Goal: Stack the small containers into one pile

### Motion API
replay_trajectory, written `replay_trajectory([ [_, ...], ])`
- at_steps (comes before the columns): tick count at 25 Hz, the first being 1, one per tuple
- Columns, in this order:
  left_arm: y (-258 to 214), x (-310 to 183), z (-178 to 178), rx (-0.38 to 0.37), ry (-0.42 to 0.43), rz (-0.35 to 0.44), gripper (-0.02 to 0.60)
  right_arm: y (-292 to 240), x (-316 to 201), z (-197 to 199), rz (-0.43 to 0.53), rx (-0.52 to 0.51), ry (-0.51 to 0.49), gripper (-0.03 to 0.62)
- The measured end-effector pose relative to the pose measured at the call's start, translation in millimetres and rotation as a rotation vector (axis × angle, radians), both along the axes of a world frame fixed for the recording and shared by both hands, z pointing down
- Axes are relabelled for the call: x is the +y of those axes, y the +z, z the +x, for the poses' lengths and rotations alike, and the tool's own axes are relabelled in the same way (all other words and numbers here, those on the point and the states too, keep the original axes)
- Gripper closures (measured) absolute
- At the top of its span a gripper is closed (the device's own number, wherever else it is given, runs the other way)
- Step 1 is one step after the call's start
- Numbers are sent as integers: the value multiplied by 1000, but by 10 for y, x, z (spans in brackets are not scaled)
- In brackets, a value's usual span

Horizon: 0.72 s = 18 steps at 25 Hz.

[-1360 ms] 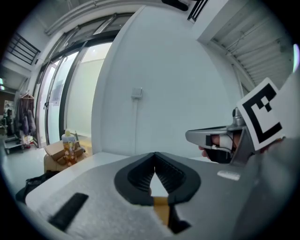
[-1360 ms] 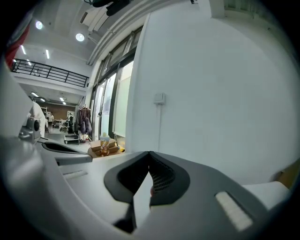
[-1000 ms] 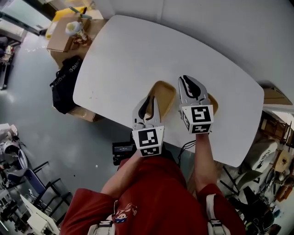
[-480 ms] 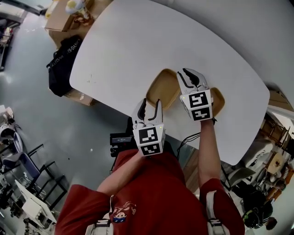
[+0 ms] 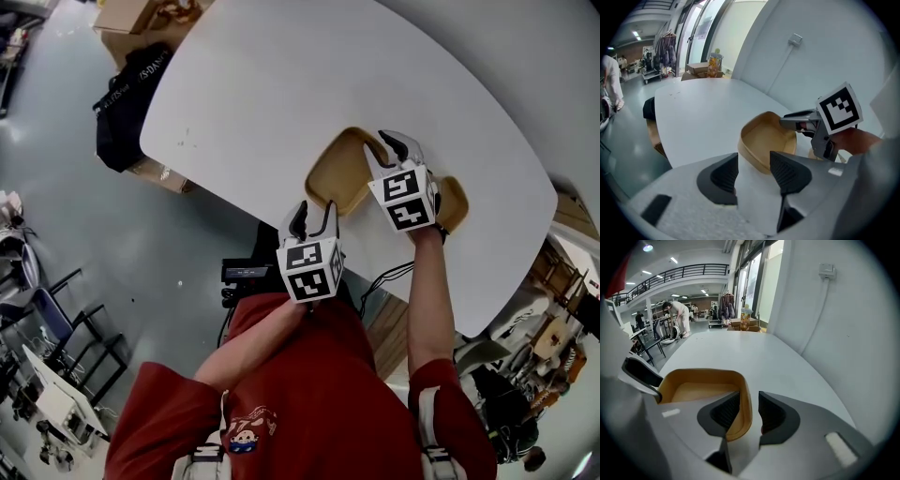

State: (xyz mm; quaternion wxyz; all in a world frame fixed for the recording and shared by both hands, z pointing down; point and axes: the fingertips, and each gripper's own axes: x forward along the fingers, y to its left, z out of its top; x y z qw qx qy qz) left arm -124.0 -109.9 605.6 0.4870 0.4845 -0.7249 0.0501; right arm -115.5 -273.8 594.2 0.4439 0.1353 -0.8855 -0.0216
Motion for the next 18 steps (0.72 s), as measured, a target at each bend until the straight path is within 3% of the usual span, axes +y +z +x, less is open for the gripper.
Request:
replay_trajectory([
  [7, 42, -35, 66, 101, -47, -3, 395, 75, 27, -26, 1, 30, -10, 489],
  [11, 35, -57, 68, 112, -48, 4, 442, 56, 34, -21, 7, 27, -9, 539],
  [18, 26, -52, -6, 104, -69, 6, 469, 26, 54, 47, -5, 28, 4, 551],
])
